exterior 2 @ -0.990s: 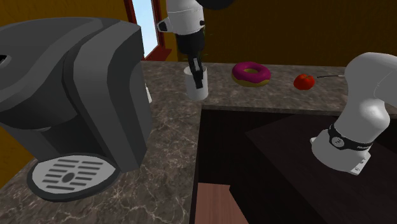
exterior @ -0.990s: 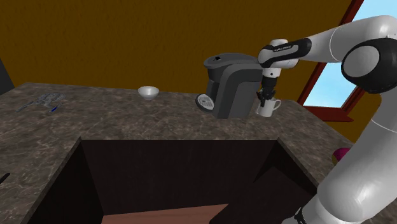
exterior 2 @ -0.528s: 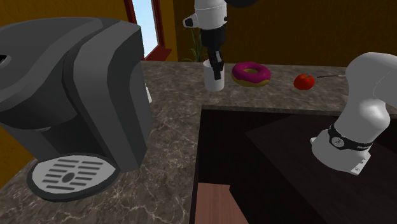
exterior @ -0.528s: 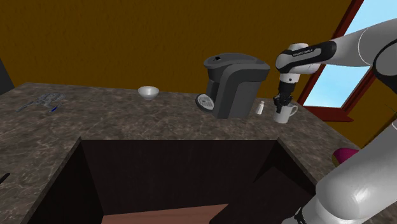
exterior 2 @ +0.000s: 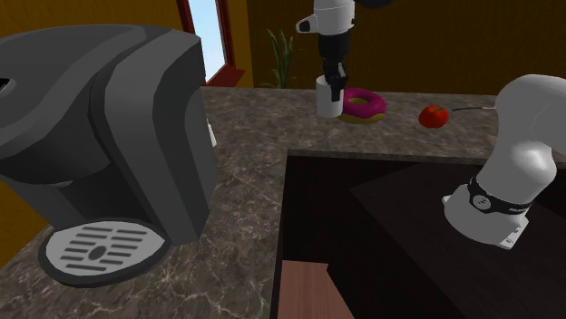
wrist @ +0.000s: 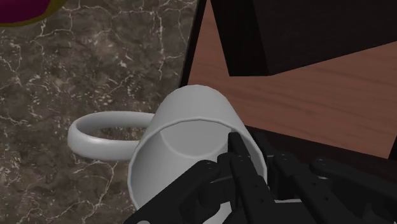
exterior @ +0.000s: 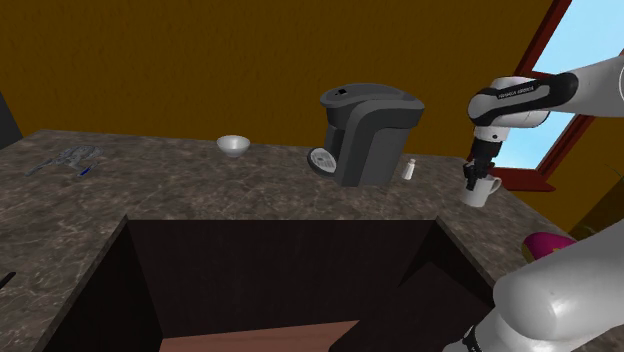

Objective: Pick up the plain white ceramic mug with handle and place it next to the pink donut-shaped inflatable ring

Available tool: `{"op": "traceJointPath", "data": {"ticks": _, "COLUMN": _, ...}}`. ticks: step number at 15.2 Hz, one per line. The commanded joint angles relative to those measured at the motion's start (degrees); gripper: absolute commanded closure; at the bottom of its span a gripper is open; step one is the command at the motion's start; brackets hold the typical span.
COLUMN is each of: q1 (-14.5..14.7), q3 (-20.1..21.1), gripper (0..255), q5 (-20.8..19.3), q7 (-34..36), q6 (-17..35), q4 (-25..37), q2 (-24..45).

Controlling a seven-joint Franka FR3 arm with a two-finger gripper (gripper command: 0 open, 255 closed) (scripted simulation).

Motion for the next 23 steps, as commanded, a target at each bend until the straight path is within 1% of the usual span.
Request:
{"op": "traceJointPath", "data": {"ticks": 1, "q1": -1.34, "q3": -1.2, "gripper": 255, "q5": -1.59, "q7": -1.66, "q6": 0.32, "q4": -2.2, "q2": -2.3}}
{"op": "traceJointPath", "data": {"ticks": 6, "q1": -5.01, "q3": -4.76, "gripper": 255, "q5": -5.41, "q7": -6.66, "q6": 0.56, "q4": -5.42, "q2": -6.53}}
{"op": "traceJointPath", "data": {"ticks": 12, "q1": -9.43, "q3": -9.69, "gripper": 255, "q5": -9.72, "q7": -13.55, "q6": 0.89, "q4": -7.12, "q2": -9.78}}
{"op": "traceJointPath", "data": {"ticks": 18, "q1": -13.23, "q3": -15.49, "gripper": 255, "q5": -13.16, "q7": -21.37, "q6": 1.66, "q4": -6.49, "q2": -10.69}}
{"op": "traceJointPath", "data": {"ticks": 23, "q1": -15.47, "q3": -21.12, "gripper": 255, "q5": -14.79, "q7": -28.63, "q6": 2.86, "q4": -4.24, "q2": -9.46}}
